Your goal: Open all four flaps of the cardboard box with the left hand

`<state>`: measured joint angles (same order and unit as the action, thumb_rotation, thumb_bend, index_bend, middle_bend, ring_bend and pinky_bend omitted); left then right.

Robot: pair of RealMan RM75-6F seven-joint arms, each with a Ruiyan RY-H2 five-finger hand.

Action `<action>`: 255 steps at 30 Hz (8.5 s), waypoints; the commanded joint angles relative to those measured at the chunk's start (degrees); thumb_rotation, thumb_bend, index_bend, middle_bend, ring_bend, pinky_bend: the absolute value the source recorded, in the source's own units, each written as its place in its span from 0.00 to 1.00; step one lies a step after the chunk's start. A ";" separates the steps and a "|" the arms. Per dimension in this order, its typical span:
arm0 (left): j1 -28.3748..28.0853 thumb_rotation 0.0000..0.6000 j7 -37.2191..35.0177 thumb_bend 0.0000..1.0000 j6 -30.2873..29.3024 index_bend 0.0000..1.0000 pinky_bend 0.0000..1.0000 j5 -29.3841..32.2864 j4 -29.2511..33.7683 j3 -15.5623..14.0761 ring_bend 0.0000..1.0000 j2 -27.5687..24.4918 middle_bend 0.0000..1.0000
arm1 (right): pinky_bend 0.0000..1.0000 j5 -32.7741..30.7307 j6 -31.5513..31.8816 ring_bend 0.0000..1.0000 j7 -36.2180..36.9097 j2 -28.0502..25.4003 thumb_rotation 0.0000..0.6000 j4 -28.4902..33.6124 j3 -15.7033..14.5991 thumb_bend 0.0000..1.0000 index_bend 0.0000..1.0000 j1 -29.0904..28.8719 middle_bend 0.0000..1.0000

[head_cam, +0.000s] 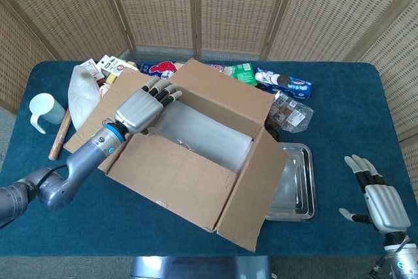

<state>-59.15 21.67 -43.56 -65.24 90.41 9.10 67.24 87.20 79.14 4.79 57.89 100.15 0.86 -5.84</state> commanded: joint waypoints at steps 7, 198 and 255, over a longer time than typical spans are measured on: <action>0.21 1.00 -3.73 0.13 2.34 0.22 0.00 -1.05 2.76 -0.38 0.00 -1.19 0.07 | 0.24 0.08 0.01 0.00 -0.30 0.07 1.00 0.18 -0.08 0.00 0.00 -0.02 0.00; 1.44 0.00 -40.30 0.00 68.66 0.50 0.43 25.92 12.20 27.82 0.41 -30.76 0.71 | 0.25 1.15 -1.85 0.00 -5.75 2.57 1.00 1.97 -1.82 0.00 0.00 -1.15 0.00; 10.02 0.01 -25.56 0.00 43.02 0.37 0.25 9.65 23.79 19.07 0.19 -30.43 0.32 | 0.25 1.37 -1.62 0.00 -5.76 2.50 1.00 2.14 -1.90 0.00 0.00 -1.14 0.00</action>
<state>-51.39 -7.49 13.91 -48.16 111.33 32.05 35.40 88.57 77.51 -0.98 60.40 102.29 -1.04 -6.99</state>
